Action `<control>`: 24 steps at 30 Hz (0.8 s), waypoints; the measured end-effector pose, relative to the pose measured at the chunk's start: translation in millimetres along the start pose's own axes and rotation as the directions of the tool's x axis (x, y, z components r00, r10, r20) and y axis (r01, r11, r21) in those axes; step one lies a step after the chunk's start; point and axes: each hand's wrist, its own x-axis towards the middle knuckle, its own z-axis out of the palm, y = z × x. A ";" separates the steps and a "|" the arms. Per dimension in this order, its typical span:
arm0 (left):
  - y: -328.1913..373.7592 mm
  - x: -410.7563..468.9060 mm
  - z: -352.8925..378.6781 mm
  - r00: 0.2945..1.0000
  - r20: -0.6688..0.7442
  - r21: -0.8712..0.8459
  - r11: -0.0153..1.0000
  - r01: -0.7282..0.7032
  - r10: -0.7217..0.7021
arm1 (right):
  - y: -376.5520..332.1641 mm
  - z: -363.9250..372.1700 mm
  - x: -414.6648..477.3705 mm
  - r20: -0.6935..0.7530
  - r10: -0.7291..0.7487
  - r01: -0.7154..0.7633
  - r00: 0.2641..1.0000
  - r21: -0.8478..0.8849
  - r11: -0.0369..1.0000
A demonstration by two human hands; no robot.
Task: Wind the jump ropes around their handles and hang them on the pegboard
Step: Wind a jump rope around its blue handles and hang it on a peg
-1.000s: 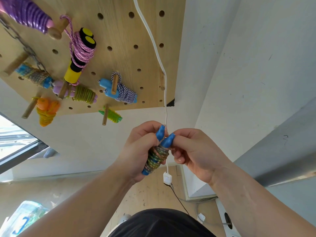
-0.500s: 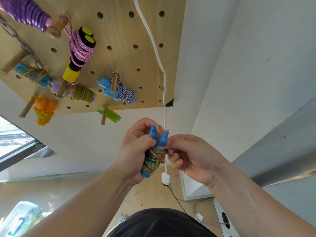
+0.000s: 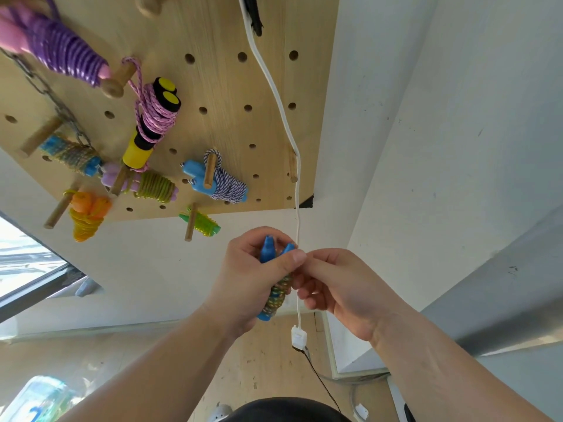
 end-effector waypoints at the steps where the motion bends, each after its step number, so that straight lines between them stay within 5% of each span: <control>1: -1.6 1.1 -1.5 1.000 -0.003 0.007 1.000 0.000 0.000 | 0.2 0.5 1.8 0.004 0.004 -0.004 1.000 -0.005 1.000; 6: -15.7 9.1 -12.0 0.999 0.051 0.211 0.977 -0.011 0.001 | -0.4 2.5 13.1 -0.031 -0.011 0.010 0.999 -0.043 0.999; 13: -26.1 24.8 -31.4 0.961 0.166 0.411 0.871 -0.270 0.220 | 3.4 2.2 27.6 -0.034 -0.025 0.023 0.999 -0.073 0.997; 18: -38.6 32.4 -30.7 0.993 -0.055 0.299 0.950 -0.087 0.108 | 4.6 8.0 42.5 -0.182 -0.201 0.148 0.962 -0.268 0.952; 24: -39.9 65.1 -29.5 0.993 -0.093 0.298 0.950 0.097 -0.073 | 5.4 -4.1 73.3 -0.088 -0.440 0.321 0.894 -0.561 0.763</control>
